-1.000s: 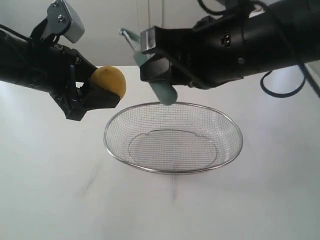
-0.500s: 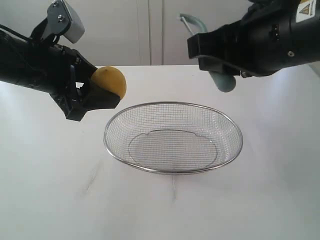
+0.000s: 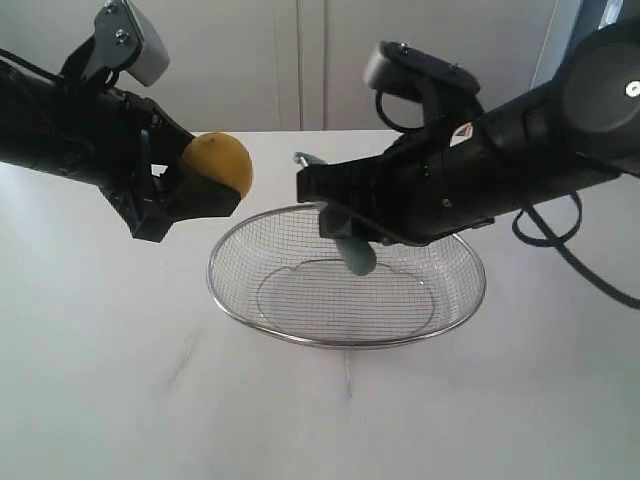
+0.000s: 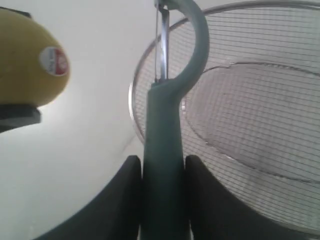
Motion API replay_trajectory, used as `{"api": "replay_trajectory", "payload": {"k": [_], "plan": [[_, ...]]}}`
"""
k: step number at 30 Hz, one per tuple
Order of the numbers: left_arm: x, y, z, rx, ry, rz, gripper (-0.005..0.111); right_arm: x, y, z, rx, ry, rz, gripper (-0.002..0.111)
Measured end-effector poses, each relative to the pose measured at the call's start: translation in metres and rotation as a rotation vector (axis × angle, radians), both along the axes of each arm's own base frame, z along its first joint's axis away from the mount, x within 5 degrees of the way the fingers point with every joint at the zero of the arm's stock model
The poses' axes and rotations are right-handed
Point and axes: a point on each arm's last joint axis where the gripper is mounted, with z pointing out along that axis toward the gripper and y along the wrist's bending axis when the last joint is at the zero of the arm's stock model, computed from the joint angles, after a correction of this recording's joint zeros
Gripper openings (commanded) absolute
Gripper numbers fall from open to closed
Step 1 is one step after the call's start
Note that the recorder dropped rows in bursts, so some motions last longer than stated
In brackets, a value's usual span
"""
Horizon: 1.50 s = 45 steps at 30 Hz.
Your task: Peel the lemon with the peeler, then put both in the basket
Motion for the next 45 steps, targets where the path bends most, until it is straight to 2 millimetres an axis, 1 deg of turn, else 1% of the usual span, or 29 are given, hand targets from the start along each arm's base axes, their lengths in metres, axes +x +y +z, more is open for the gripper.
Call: {"api": "replay_trajectory", "payload": {"k": [2,5,13,21,23,32,35,39,45], "plan": [[0.0,0.0,0.0,0.001,0.0,0.0,0.0,0.002,0.007,-0.003,0.06,0.017,0.027,0.0],[0.0,0.0,0.0,0.001,0.0,0.0,0.0,0.002,0.013,-0.004,0.11,0.032,0.049,0.0],[0.0,0.0,0.0,0.001,0.0,0.0,0.0,-0.001,0.017,-0.001,0.171,0.052,0.084,0.0],[0.0,0.0,0.0,0.001,0.0,0.0,0.0,0.0,0.018,0.0,0.179,0.039,0.078,0.0],[0.0,0.0,0.0,0.001,0.0,0.0,0.0,-0.001,0.017,0.003,0.184,0.028,0.076,0.0],[0.0,0.0,0.0,0.002,-0.001,-0.001,0.0,-0.012,0.009,0.027,0.224,-0.047,0.073,0.0],[0.0,0.0,0.0,0.002,-0.001,-0.001,0.0,-0.018,0.005,0.039,0.244,-0.08,0.078,0.0],[0.0,0.0,0.0,0.003,-0.001,-0.001,0.0,-0.033,-0.005,0.062,0.286,-0.152,0.086,0.0],[0.0,0.0,0.0,0.005,-0.002,-0.002,0.0,-0.062,-0.024,0.097,0.328,-0.295,0.112,0.0]]}}
